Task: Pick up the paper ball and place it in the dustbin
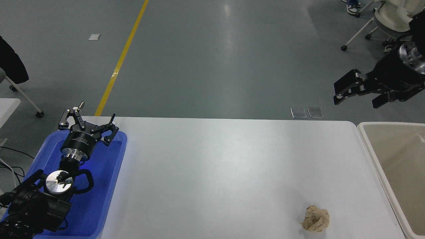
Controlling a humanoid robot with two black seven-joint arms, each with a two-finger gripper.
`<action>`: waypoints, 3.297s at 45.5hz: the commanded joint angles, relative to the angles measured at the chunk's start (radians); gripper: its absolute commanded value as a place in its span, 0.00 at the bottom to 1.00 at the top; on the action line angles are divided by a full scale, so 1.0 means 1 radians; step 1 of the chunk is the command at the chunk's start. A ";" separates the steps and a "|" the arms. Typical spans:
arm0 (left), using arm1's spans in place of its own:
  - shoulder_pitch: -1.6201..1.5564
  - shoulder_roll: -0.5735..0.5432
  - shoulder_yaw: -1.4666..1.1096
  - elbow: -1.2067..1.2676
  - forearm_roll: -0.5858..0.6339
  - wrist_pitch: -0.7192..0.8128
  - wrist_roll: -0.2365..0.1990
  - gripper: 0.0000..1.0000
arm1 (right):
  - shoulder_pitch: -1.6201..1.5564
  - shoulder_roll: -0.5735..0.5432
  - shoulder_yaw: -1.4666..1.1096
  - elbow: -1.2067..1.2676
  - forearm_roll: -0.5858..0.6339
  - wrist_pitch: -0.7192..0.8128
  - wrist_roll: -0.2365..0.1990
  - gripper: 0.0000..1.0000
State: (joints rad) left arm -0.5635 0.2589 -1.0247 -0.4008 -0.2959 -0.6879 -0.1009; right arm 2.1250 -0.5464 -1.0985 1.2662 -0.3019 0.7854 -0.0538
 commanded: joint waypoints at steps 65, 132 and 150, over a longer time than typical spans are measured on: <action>0.001 0.000 0.000 0.000 0.000 0.001 0.000 1.00 | -0.844 0.164 0.190 -0.254 0.009 -0.198 -0.001 1.00; 0.001 0.000 0.000 0.000 0.000 -0.001 0.001 1.00 | -0.502 0.075 0.195 -0.294 0.009 0.000 -0.024 0.00; 0.001 -0.001 0.000 0.000 0.000 -0.001 0.000 1.00 | -0.238 0.062 0.172 -0.295 -0.003 0.000 -0.024 0.00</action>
State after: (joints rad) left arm -0.5638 0.2585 -1.0247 -0.4007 -0.2960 -0.6887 -0.0999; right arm 1.7377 -0.4728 -0.9059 0.9713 -0.2993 0.7787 -0.0777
